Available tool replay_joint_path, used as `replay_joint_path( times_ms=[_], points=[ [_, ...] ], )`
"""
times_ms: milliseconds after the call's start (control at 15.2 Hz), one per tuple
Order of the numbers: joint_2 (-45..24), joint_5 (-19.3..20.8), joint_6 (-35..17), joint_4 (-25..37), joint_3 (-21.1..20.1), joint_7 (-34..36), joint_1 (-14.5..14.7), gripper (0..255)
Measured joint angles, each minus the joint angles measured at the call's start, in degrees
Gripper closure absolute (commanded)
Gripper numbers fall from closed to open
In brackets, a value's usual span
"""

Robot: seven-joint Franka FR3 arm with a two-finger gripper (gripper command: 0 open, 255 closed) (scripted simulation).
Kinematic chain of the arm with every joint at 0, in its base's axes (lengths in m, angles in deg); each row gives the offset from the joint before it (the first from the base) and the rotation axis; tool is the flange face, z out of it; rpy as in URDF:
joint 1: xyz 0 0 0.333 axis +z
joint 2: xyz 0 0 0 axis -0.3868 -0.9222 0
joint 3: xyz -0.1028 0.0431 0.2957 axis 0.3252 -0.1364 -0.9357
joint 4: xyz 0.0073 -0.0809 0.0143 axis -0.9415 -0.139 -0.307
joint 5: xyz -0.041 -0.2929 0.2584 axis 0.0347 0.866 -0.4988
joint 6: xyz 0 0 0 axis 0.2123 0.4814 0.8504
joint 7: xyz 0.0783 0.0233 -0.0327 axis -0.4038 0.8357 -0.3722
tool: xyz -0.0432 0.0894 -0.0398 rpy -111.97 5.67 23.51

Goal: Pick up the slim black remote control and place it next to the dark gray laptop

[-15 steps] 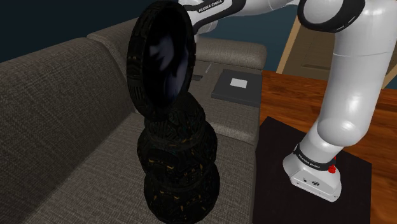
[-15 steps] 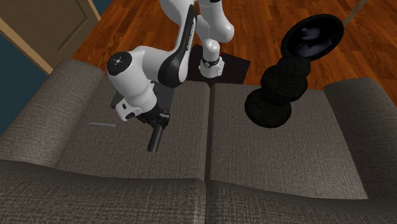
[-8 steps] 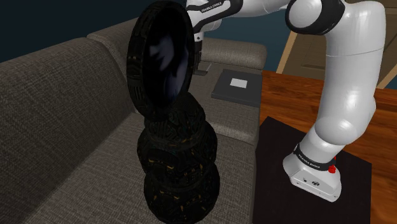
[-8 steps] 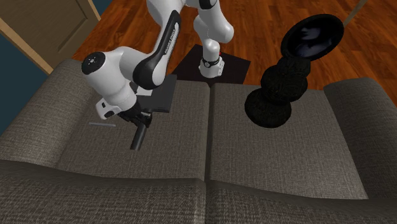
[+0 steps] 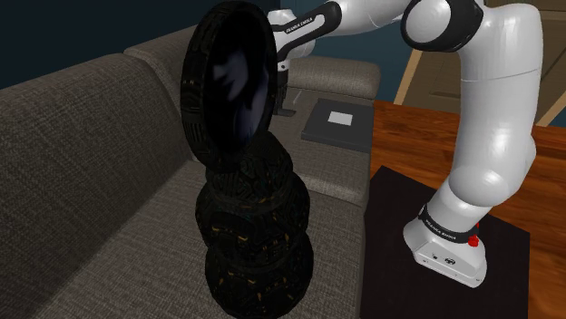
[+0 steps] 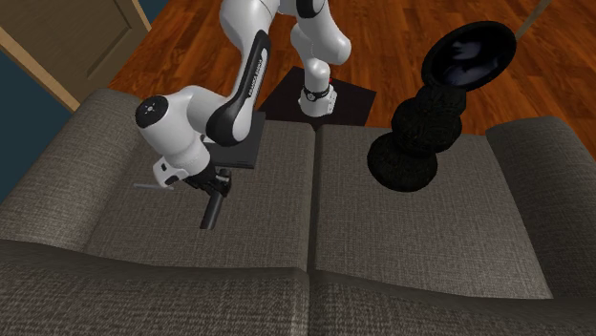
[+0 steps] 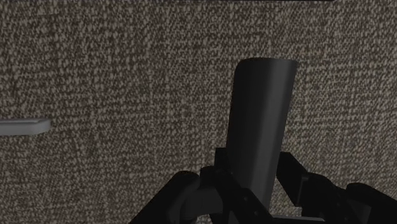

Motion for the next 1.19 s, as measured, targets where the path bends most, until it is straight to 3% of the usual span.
replay_joint_path(
  times_ms=[396,858,924,1188],
  points=[
    [-2.0,0.1,-3.7,-1.7,0.1,-0.1,0.1,255],
    [-2.2,0.1,-4.2,-1.9,0.1,-0.2,0.1,255],
    [-2.2,0.1,-4.2,-1.9,0.1,-0.2,0.1,0],
    [-2.2,0.1,-4.2,-1.9,0.1,-0.2,0.1,0]
  ],
)
